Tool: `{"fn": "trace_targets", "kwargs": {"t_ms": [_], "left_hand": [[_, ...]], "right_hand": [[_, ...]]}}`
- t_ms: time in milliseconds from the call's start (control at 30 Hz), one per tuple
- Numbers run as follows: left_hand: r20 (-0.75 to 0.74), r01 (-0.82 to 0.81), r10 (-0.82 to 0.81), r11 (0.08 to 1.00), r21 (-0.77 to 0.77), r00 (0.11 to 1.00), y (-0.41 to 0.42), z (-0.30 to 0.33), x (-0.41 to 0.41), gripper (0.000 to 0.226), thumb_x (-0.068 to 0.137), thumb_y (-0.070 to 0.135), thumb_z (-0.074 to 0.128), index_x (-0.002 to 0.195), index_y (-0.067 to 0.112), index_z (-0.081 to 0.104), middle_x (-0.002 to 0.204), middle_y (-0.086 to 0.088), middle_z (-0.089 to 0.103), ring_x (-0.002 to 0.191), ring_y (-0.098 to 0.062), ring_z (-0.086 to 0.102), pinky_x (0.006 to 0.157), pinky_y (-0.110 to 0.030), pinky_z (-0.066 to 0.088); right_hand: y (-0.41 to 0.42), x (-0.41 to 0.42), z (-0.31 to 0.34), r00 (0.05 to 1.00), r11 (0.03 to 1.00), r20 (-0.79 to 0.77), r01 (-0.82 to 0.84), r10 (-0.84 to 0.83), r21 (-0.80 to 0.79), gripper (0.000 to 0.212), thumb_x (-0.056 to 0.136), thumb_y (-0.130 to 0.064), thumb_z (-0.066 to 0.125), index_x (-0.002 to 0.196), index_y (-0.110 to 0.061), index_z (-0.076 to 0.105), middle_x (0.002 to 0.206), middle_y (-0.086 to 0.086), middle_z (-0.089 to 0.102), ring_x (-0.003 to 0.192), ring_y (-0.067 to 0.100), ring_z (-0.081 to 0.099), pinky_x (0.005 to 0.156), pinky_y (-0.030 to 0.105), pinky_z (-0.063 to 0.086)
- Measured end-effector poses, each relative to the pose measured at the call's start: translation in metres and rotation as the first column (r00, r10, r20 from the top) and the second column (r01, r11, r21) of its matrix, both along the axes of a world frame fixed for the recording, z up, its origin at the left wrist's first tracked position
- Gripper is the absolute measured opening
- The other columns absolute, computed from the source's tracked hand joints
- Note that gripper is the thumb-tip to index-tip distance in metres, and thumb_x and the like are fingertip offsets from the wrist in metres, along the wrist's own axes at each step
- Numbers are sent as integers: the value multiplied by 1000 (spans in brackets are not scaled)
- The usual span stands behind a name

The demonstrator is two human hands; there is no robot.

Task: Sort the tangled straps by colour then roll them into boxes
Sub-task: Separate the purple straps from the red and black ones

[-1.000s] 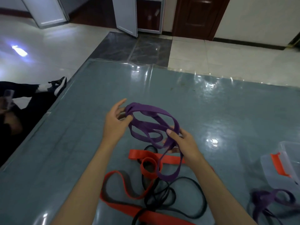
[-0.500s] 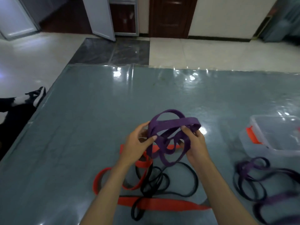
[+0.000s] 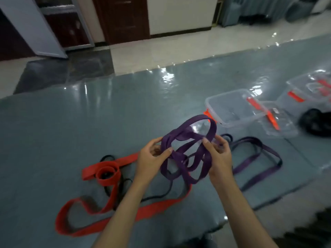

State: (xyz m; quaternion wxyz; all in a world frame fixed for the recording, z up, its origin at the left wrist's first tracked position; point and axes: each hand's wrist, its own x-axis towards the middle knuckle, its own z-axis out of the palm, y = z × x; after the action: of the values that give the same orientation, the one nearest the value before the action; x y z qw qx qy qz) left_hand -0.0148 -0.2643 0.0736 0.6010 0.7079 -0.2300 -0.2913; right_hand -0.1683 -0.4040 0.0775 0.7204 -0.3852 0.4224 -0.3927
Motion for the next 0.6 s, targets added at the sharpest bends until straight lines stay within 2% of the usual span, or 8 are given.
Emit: {"fn": "trace_targets", "kwargs": {"t_ms": [100,167,267,400,500,600], "left_hand": [[-22,2,-2,1000,17,1000,-34,0,-39,33,86,24,85,117,22,72,91,5,80,89,-11,77,84,-27,61],[-39,11,-9,999,34,999,-55,-1,-63,31,86,23,84,115,21,73,93,3,81,90,-14,77,85,-30,61],[-42,33,-29,996,79,999,-86,-5,-97,31,86,21,85,115,20,73,92,2,81,88,-16,78,80,-29,62],[-73,39,-30,991,130,997,-127,-18,-135,29,86,22,85,112,20,73,88,2,79,81,-11,77,69,-18,57],[-45,84,-77,977,196,996,-161,-31,-155,40,85,27,86,120,16,70,103,-1,78,87,-9,75,77,-20,58],[-12,138,-139,964,229,990,-192,-41,-174,46,88,21,83,126,26,58,107,13,68,84,8,68,79,-13,56]], "right_hand": [[-30,-44,-7,995,996,-100,-37,29,-76,47,84,-22,86,123,-29,61,113,19,73,99,32,74,87,46,61],[-51,-72,-7,986,990,-160,-76,56,-121,48,85,-22,85,125,-28,60,112,15,74,104,32,74,92,45,61],[-85,-113,-10,970,982,-228,-123,89,-142,49,86,-22,84,127,-29,58,109,14,75,100,28,75,88,38,63],[-130,-159,-16,929,957,-340,-218,143,-191,45,85,-30,85,123,-33,62,107,10,75,98,24,75,86,41,64],[-162,-181,-24,895,930,-408,-289,178,-228,41,87,-31,84,123,-31,65,108,2,74,97,17,73,87,44,63],[-191,-195,-36,836,889,-516,-369,189,-272,43,87,-34,83,125,-36,64,112,-7,73,103,12,70,89,43,62]]}}
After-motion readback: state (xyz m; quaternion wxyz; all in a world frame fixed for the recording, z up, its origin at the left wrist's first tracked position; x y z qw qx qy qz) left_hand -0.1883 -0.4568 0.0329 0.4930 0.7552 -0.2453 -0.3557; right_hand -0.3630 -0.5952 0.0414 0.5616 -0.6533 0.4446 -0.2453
